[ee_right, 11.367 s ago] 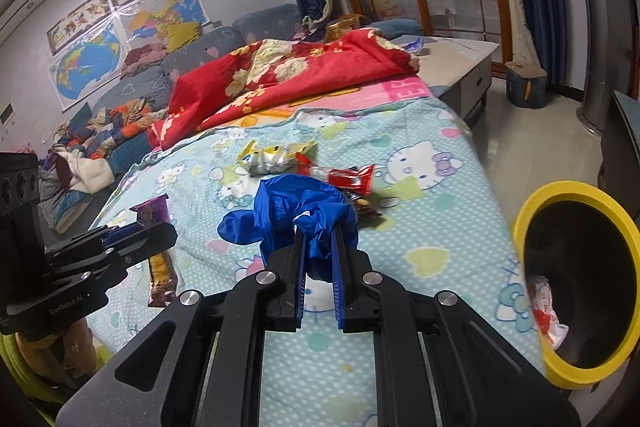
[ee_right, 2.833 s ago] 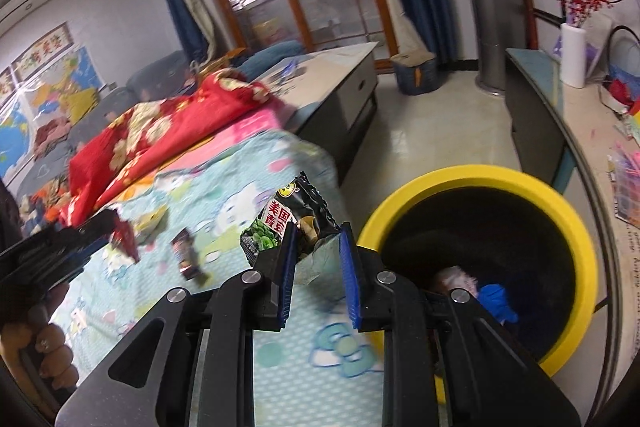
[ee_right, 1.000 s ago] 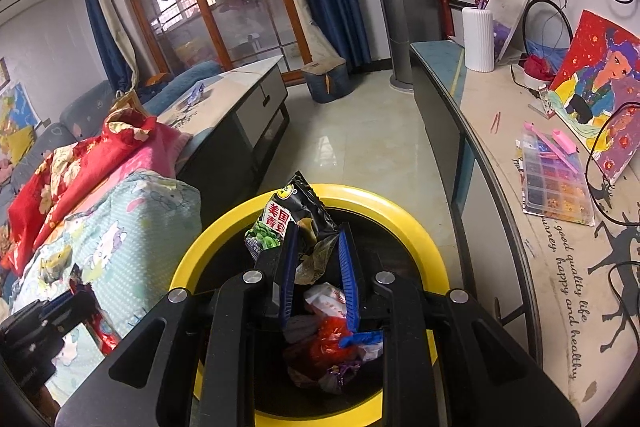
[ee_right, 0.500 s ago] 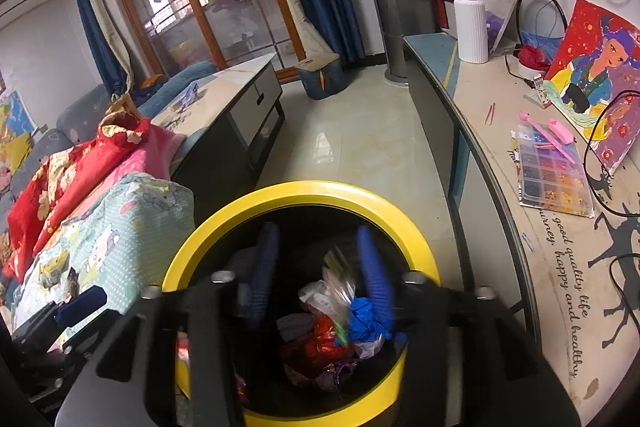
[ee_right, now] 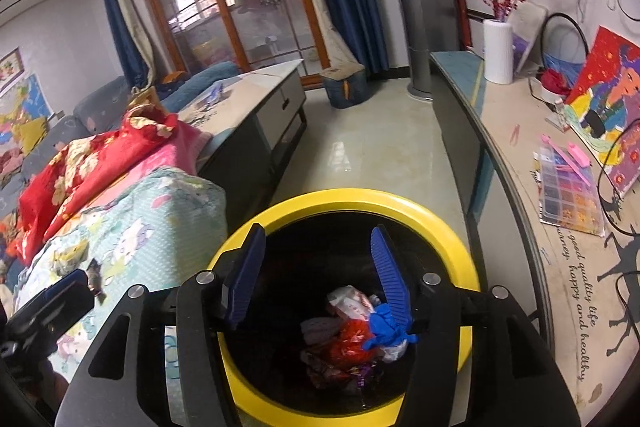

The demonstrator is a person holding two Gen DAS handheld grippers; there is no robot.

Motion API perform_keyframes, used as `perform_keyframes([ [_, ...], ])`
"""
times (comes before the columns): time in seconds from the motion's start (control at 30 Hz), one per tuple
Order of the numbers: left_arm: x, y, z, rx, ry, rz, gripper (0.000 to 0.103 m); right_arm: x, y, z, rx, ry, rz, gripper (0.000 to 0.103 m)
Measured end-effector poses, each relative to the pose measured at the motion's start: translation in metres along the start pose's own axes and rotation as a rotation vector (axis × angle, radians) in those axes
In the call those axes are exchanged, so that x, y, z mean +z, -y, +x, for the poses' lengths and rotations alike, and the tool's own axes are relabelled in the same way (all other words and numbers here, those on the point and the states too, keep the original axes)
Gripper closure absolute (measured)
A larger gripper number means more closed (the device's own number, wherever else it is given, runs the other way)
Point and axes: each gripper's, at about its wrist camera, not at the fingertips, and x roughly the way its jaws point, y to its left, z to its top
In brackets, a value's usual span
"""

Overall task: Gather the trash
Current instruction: 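Open both tools to drop the wrapper and snack bag into the bin, then move both tools back over the yellow wrapper and chocolate bar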

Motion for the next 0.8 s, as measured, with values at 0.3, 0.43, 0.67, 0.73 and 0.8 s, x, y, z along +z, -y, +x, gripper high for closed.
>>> perform_keyframes([
  [0.3,0.007,-0.038,-0.030,0.091,0.077,-0.049,0.011,-0.004,-0.050,-0.004,0.086,-0.006,-0.078,0.050],
  [0.43,0.010,-0.055,-0.040,0.126,0.099,-0.078,0.011,-0.008,-0.078,-0.005,0.134,-0.014,-0.132,0.050],
  [0.67,0.011,-0.088,-0.055,0.181,0.125,-0.145,0.011,-0.018,-0.123,-0.004,0.199,-0.037,-0.223,0.050],
  [0.73,0.012,-0.096,-0.057,0.208,0.127,-0.159,0.011,-0.022,-0.138,-0.001,0.216,-0.052,-0.254,0.050],
  [0.8,0.012,-0.110,-0.061,0.229,0.131,-0.193,0.011,-0.027,-0.149,0.000,0.231,-0.063,-0.276,0.050],
])
